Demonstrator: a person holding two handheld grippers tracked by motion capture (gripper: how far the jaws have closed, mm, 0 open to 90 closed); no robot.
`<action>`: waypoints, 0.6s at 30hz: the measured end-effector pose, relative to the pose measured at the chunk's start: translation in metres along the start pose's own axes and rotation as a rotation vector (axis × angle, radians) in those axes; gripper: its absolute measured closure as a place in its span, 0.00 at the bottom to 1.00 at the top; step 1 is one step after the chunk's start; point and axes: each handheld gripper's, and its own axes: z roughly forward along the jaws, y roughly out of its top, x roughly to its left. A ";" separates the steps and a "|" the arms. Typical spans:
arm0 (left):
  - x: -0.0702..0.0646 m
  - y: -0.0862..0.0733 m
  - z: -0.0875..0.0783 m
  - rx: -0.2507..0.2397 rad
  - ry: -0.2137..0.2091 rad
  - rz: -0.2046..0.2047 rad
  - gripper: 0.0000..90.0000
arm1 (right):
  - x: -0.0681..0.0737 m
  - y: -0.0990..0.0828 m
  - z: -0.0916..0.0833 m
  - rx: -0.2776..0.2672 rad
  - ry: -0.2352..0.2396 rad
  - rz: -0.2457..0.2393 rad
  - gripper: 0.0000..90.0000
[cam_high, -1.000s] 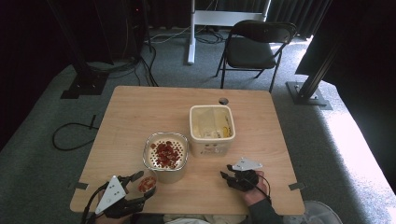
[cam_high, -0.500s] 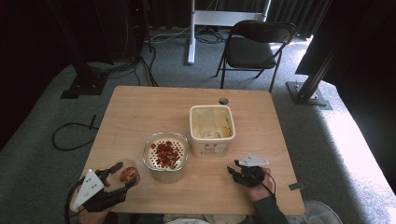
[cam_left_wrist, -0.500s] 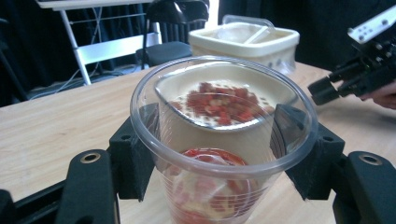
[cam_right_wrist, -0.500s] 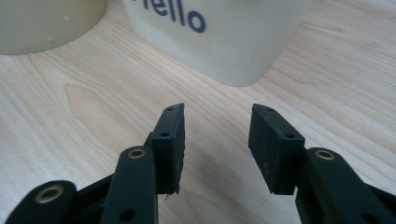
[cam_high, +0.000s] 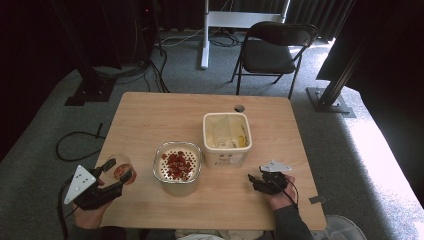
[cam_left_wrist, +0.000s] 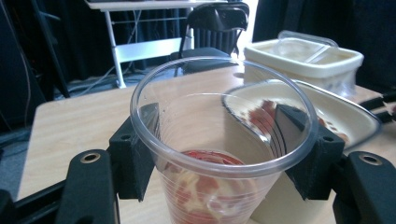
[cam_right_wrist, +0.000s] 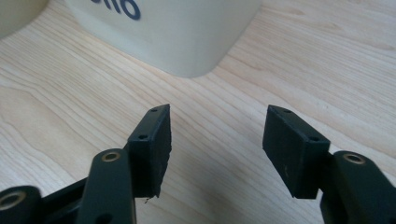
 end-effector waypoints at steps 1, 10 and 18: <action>0.002 0.002 0.003 0.001 0.000 0.005 0.38 | 0.000 -0.001 0.000 0.001 -0.004 -0.002 0.45; 0.033 0.013 0.049 0.020 0.033 -0.022 0.38 | -0.001 -0.004 0.002 0.012 -0.005 0.005 0.45; 0.025 0.010 0.073 0.065 -0.019 0.008 0.39 | -0.002 -0.005 0.002 0.015 -0.007 0.002 0.45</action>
